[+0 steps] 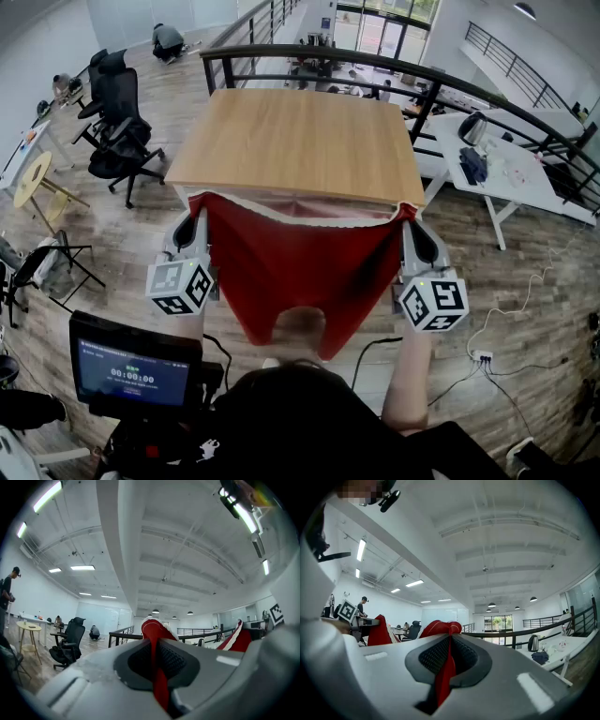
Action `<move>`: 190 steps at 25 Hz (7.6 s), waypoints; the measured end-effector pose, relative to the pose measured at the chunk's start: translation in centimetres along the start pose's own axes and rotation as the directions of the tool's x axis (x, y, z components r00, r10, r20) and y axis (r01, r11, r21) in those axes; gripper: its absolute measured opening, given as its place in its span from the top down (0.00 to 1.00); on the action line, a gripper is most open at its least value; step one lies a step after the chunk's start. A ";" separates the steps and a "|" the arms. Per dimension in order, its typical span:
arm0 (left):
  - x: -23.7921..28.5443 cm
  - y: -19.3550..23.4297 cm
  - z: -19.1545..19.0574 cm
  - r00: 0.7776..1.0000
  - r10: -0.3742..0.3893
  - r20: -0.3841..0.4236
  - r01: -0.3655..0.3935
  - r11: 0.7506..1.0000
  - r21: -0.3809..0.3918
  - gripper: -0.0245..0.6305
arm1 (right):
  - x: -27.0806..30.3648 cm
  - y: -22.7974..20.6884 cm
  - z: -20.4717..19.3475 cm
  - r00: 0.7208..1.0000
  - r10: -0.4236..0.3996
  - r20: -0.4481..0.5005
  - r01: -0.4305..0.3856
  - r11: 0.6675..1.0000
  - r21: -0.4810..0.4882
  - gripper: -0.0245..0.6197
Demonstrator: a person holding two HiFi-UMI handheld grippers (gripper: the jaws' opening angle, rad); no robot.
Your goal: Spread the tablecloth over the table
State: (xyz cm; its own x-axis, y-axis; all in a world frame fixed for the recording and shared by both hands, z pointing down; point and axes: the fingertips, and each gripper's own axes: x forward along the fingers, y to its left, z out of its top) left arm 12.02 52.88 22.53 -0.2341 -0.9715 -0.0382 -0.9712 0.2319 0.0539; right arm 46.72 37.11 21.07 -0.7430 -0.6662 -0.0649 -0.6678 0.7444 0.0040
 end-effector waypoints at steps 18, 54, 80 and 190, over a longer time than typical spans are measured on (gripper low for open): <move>-0.7 -0.6 1.3 1.000 0.023 0.008 -0.023 1.000 0.015 0.95 | -1.0 -0.5 0.8 0.999 0.037 0.026 -0.038 0.998 0.050 0.94; 14.6 1.9 6.1 0.994 0.010 0.112 -0.021 0.995 0.100 0.95 | 11.0 -10.5 2.5 0.985 -0.123 0.117 0.127 0.992 -0.026 0.94; 63.5 13.6 -1.0 0.996 0.016 -0.092 -0.006 0.994 0.111 0.95 | 58.2 -24.2 -4.5 0.996 -0.085 -0.012 0.085 0.996 -0.008 0.94; 71.8 11.1 -46.0 0.631 -0.091 -0.770 0.130 0.991 -0.010 0.95 | 67.8 -19.5 -50.4 0.615 -0.023 -0.788 0.135 0.988 0.076 0.94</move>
State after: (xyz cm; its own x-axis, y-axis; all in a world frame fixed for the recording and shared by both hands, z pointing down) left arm -13.61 -16.53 66.30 -0.0261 -0.6726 0.7396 -0.9930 0.1029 0.0586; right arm 7.12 -24.89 66.89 -0.4773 -0.4630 0.7468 -0.7562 0.6493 -0.0808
